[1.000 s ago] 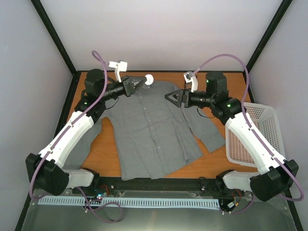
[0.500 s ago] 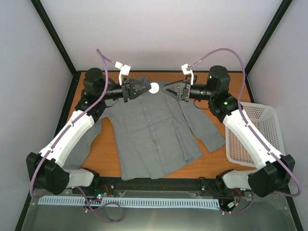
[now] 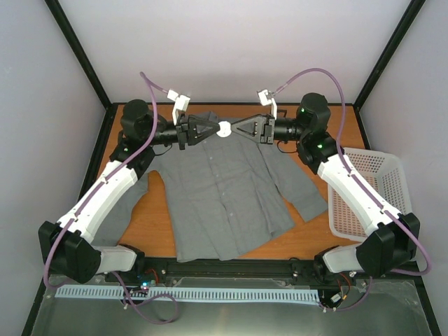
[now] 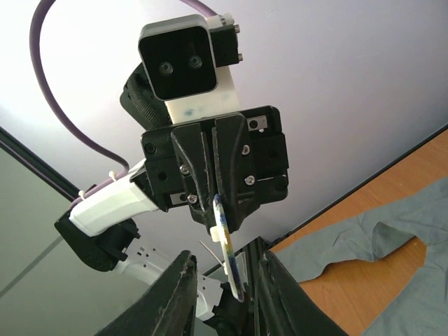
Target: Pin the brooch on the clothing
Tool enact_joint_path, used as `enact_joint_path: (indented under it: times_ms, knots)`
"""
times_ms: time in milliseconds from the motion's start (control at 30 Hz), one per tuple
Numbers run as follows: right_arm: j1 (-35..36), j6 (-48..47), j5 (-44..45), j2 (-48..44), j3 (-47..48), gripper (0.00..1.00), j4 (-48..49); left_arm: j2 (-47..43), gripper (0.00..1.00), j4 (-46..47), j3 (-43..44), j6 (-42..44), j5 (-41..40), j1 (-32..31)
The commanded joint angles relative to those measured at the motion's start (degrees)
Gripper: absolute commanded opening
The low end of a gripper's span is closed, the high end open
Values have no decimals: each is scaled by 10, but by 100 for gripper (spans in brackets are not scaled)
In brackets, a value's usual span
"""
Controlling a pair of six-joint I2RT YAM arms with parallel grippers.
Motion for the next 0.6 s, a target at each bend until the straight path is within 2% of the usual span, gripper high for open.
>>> enact_joint_path:
  times_ms: [0,67,167,400,433,500,533,567]
  knots:
    - [8,3,-22,0,-4,24,21,-4,1,30,2,-12,5,-2]
    - [11,3,-24,4,1,21,21,-1,1,30,6,-15,5,-3]
    - [15,5,-24,9,2,13,26,1,1,27,10,-16,6,-3]
    - [19,4,-28,20,5,15,24,1,1,27,16,-16,8,-3]
    - [19,3,-29,22,5,13,24,1,1,27,17,-15,9,-3]
    - [19,-5,-25,19,6,3,17,1,1,22,20,-15,9,-3]
    - [19,-15,-17,16,6,3,5,1,1,18,20,-12,9,-3]
    - [19,-24,-12,13,6,3,-2,0,6,13,20,-7,7,-3]
